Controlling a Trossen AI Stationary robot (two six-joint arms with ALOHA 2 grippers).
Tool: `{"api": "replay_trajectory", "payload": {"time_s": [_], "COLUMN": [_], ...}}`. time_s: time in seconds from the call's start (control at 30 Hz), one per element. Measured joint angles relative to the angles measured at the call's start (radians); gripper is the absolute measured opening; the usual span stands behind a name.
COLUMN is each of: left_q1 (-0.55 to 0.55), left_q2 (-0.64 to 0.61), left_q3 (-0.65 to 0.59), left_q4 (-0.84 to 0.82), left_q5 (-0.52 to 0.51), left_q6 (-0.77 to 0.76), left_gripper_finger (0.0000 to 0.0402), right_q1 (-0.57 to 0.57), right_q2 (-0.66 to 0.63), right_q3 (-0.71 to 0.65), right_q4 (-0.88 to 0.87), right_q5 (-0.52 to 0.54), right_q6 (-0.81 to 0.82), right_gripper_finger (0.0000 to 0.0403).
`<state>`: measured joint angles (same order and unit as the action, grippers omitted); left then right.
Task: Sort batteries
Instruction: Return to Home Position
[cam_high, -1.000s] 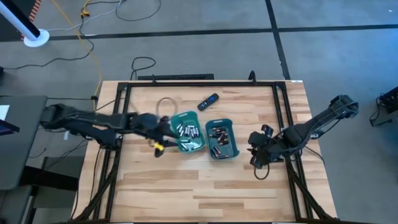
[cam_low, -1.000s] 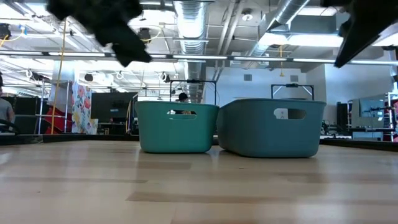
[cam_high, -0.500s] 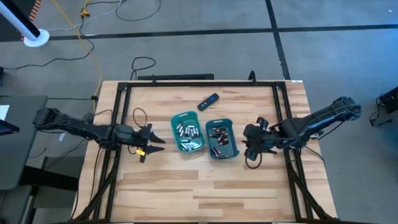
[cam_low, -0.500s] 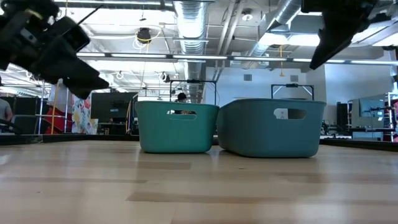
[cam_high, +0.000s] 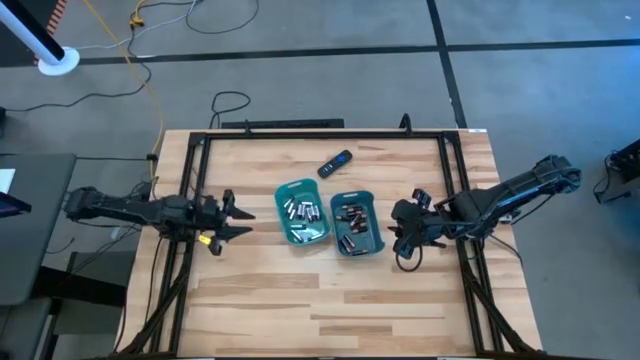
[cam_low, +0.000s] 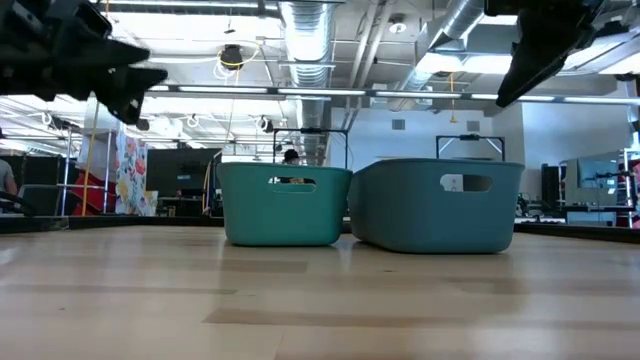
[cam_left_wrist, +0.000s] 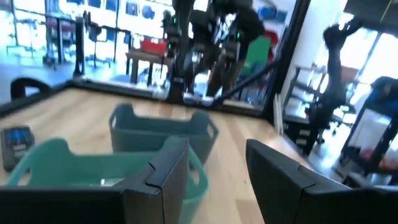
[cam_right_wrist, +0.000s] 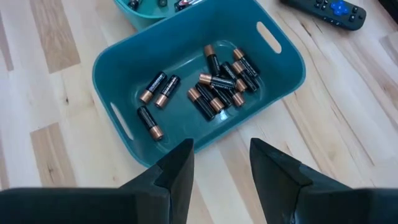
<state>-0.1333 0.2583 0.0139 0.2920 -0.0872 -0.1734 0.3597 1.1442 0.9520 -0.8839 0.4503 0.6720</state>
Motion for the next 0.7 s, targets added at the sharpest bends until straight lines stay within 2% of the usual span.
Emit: {"api": "replay_trajectory", "payload": {"time_s": [0.27, 0.4, 0.53, 0.7], "left_q1": [0.0, 0.002, 0.002, 0.002], "left_q2": [-0.26, -0.246, -0.254, -0.239], "left_q3": [-0.001, 0.006, 0.006, 0.011], "left_q4": [-0.107, -0.136, -0.257, -0.274], "left_q5": [0.001, 0.003, 0.001, 0.006], "left_q6": [0.033, 0.027, 0.039, 0.04], "left_gripper_finger": [0.0158, 0.0158, 0.0158, 0.0158], "right_q1": [-0.001, -0.001, 0.0, 0.006], "right_q2": [0.0, 0.0, 0.0, 0.0], "right_q3": [0.0, 0.0, 0.0, 0.0], "right_q4": [-0.004, -0.006, -0.005, -0.005], "right_q5": [0.0, 0.0, 0.0, -0.001], "right_q6": [-0.026, -0.029, -0.029, -0.029], "right_gripper_finger": [0.0172, 0.0172, 0.0172, 0.0172]}}
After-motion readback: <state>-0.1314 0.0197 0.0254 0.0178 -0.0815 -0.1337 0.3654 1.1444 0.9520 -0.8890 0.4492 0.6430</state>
